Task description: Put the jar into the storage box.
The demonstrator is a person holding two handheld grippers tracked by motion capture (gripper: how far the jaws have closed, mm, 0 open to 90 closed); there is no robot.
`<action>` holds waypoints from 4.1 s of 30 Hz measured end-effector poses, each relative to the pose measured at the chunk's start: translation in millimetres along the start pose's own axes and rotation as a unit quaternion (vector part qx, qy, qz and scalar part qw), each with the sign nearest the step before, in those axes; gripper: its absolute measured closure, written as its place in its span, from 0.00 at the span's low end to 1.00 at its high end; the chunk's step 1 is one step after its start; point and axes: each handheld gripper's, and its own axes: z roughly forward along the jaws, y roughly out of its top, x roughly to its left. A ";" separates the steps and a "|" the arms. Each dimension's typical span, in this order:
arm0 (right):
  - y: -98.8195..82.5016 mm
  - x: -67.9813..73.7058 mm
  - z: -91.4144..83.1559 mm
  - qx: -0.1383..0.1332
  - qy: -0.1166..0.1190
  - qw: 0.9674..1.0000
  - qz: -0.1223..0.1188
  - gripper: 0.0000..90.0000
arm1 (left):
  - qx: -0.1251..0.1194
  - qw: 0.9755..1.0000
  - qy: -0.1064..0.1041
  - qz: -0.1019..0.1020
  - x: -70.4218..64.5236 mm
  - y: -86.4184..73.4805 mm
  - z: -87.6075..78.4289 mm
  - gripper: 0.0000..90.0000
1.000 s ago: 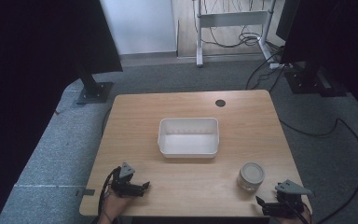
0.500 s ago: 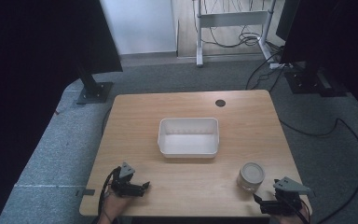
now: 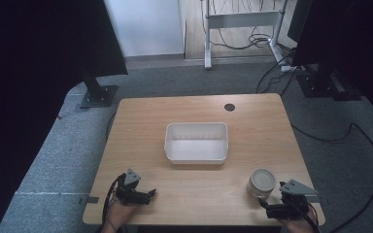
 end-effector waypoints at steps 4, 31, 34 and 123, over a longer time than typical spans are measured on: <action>3.7 0.9 3.2 0.001 0.002 1.000 -0.003 0.00 | 0.000 1.000 0.000 0.000 0.0 0.0 0.0 0.00; 14.8 -1.8 29.9 0.015 0.003 1.000 -0.007 0.02 | 0.000 1.000 0.000 0.000 0.0 0.0 0.0 0.00; 15.1 -1.8 34.6 0.018 0.005 1.000 -0.005 0.03 | 0.000 1.000 0.000 0.000 0.0 0.0 0.0 0.00; 81.8 54.5 76.8 -0.019 0.020 0.999 -0.035 0.10 | 0.000 1.000 0.000 0.000 0.1 0.0 -0.1 0.00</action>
